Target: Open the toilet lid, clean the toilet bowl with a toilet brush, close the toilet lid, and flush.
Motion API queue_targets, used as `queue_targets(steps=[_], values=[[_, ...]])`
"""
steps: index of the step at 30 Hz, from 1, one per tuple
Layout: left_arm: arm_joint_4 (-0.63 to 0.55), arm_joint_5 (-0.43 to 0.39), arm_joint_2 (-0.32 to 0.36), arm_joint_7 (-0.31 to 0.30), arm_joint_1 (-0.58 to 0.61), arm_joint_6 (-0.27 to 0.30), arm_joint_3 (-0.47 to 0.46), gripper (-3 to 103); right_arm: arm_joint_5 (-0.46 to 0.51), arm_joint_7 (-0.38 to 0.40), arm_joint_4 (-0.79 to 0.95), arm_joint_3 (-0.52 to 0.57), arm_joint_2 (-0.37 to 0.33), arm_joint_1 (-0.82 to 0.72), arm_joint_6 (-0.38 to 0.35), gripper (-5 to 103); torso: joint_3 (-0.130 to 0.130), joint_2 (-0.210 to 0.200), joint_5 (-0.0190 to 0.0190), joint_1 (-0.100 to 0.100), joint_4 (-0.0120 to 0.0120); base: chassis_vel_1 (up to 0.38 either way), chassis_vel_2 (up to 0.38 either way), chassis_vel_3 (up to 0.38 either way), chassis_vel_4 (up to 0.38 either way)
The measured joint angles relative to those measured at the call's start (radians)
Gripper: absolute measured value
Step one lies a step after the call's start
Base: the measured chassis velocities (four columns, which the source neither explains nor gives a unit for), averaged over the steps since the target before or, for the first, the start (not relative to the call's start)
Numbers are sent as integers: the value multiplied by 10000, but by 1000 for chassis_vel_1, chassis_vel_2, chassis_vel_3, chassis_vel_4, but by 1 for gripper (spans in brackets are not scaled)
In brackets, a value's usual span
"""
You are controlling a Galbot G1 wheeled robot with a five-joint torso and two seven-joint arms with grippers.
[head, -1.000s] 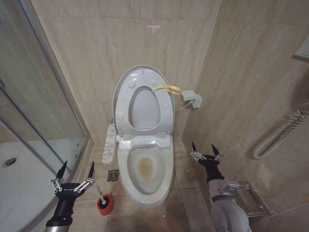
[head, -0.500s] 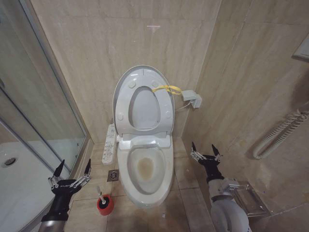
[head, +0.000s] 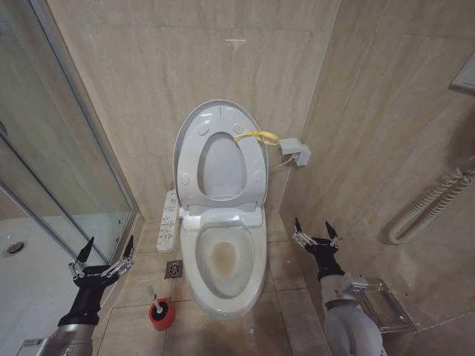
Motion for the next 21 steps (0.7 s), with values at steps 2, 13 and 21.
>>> queue_targets(steps=[2,13,21], values=[[13,233,-50,-104,-7,24,146,100,0,0,0,0,0,0,0,100,0,0,0,0,0,0,0,0,0],[91,540,-92,-163,-108,162,337,100,0,0,0,0,0,0,0,100,0,0,0,0,0,0,0,0,0],[106,579,-87,-176,-101,168,351,100,0,0,0,0,0,0,0,100,0,0,0,0,0,0,0,0,0]])
